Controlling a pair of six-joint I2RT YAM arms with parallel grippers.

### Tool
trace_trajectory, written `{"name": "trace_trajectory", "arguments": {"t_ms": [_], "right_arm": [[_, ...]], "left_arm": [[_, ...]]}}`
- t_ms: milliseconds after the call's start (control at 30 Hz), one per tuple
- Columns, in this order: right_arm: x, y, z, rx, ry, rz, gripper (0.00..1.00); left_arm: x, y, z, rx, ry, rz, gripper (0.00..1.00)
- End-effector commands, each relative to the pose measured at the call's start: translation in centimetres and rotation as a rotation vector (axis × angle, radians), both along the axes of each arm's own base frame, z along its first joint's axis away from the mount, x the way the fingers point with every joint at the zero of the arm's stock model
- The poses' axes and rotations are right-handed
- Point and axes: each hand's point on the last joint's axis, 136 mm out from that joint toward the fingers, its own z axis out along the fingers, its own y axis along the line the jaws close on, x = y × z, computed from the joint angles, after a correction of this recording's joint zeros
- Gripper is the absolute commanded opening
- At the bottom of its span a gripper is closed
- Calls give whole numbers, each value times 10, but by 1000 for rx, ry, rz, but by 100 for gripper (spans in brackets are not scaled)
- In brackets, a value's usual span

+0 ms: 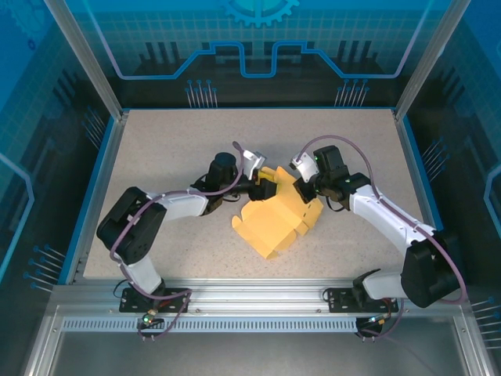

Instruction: Fold the paper box

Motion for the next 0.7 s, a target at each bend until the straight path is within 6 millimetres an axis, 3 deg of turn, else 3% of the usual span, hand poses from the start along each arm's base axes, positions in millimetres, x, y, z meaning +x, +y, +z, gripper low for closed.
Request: {"name": "trace_trajectory", "arguments": {"t_ms": [0, 133, 267, 400, 667], "right_arm": [[6, 1, 18, -41, -66, 14, 2], [7, 1, 22, -144, -121, 28, 2], [6, 7, 26, -246, -172, 60, 2], [9, 15, 24, -448, -297, 94, 1], [19, 31, 20, -712, -526, 143, 2]], "left_arm": [[0, 18, 21, 10, -78, 49, 59], [3, 46, 24, 60, -108, 150, 62], [15, 83, 30, 116, -127, 368, 66], [21, 115, 31, 130, -115, 540, 71], [37, 147, 12, 176, 21, 664, 72]]}}
